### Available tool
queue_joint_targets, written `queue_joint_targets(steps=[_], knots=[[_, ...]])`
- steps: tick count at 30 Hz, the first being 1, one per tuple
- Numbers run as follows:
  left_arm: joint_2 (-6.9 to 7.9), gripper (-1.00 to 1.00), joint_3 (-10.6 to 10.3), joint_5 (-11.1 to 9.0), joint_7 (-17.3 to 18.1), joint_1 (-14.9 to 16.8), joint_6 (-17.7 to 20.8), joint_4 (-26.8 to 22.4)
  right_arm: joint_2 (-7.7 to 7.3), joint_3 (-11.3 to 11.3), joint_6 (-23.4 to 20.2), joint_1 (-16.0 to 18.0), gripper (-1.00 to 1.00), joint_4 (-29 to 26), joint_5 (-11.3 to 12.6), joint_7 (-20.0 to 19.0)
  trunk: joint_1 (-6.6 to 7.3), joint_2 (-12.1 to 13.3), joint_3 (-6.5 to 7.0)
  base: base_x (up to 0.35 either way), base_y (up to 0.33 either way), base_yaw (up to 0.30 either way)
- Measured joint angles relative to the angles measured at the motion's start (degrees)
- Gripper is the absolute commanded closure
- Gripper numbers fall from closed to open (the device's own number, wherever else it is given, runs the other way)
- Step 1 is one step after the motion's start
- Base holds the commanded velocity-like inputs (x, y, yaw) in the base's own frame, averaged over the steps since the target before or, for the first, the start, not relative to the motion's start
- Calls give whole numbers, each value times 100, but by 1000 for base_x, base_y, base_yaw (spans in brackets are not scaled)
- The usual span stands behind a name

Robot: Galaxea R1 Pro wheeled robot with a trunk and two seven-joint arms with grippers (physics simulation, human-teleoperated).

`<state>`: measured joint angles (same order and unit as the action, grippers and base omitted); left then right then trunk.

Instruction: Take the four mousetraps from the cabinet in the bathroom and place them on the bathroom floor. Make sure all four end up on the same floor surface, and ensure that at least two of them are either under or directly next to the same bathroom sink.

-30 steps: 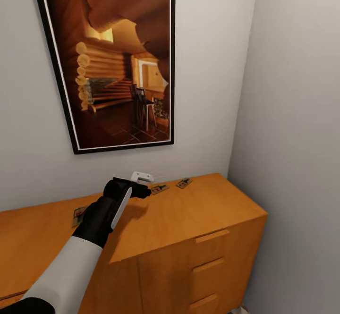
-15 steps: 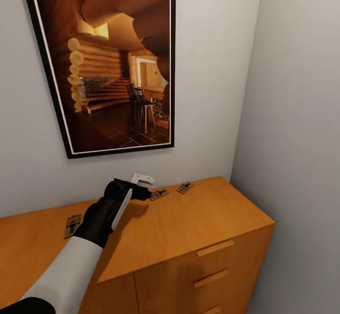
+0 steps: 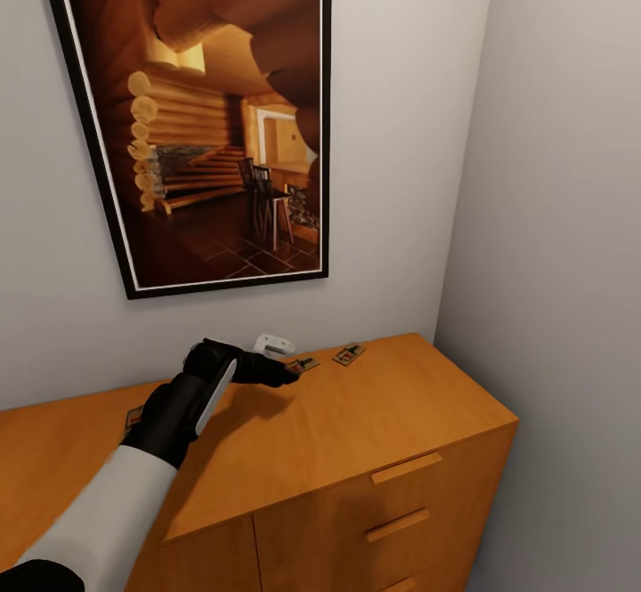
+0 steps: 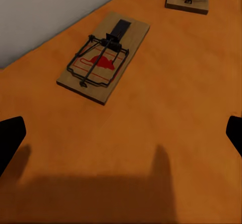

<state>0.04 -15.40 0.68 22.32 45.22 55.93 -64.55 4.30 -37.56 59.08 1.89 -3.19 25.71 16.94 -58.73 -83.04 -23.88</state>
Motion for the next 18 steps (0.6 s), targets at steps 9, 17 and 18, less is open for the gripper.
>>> queue_joint_targets(steps=[9,17,18], knots=[[126,-100,-60,2,181,-1,-3,-42,0,0,0,0,100,0,0,0,0,0,0,0,0,0],[131,-100,-73,2,187,-1,-3,-43,0,0,0,0,100,0,0,0,0,0,0,0,0,0],[131,-100,-79,2,187,-1,-4,-43,0,0,0,0,100,0,0,0,0,0,0,0,0,0]])
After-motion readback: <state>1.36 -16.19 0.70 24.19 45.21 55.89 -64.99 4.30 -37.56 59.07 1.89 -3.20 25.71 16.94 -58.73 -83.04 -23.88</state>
